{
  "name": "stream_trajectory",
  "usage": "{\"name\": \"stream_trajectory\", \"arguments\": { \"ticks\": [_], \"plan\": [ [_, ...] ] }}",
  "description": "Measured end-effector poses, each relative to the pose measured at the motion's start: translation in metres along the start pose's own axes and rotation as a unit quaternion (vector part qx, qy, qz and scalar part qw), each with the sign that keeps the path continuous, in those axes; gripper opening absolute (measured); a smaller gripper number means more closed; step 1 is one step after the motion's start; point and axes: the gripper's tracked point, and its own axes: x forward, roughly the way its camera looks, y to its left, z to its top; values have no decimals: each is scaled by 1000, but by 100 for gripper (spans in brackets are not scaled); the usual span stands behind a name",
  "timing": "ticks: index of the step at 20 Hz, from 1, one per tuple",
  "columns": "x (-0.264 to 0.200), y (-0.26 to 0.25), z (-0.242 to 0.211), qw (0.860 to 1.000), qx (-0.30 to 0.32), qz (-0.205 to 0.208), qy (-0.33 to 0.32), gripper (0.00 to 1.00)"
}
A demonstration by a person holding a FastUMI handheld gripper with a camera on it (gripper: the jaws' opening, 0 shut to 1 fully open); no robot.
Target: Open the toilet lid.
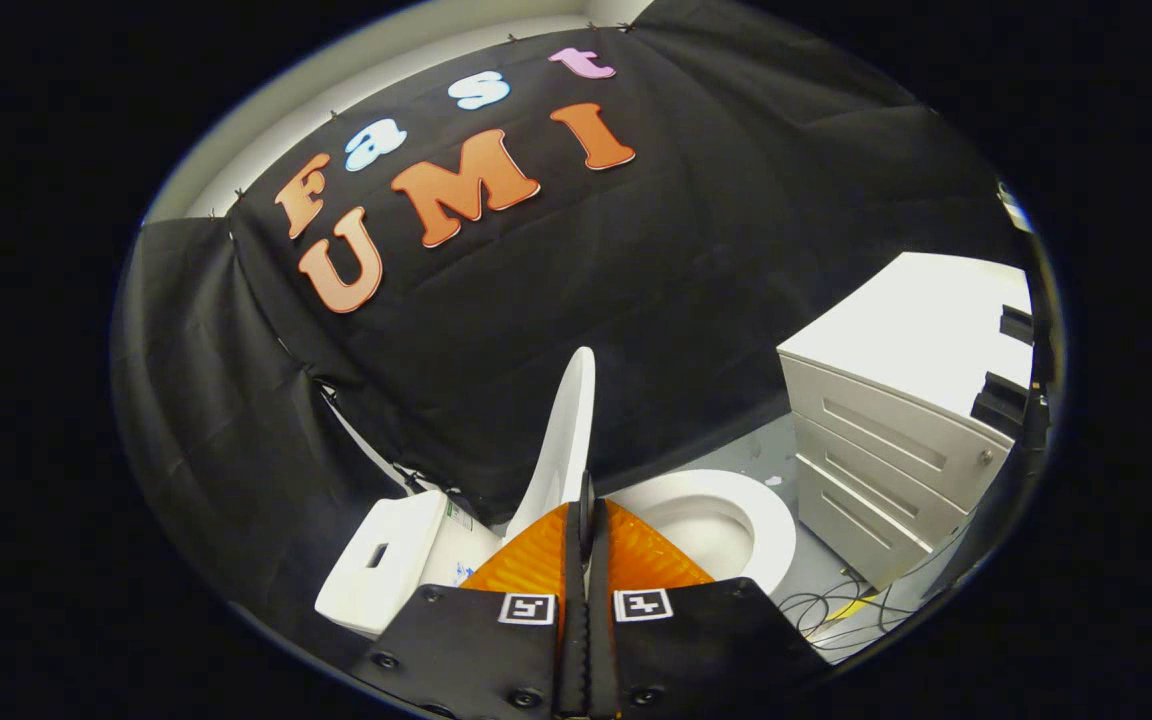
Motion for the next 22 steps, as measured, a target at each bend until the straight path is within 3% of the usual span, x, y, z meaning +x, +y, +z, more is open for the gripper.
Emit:
{"name": "stream_trajectory", "arguments": {
  "ticks": [6,18,22],
  "plan": [
    [-3,40,5,1000,-9,15,2,8],
    [-9,153,2,993,-110,38,11,8],
    [-12,192,-6,992,-117,50,18,8]
  ]
}}
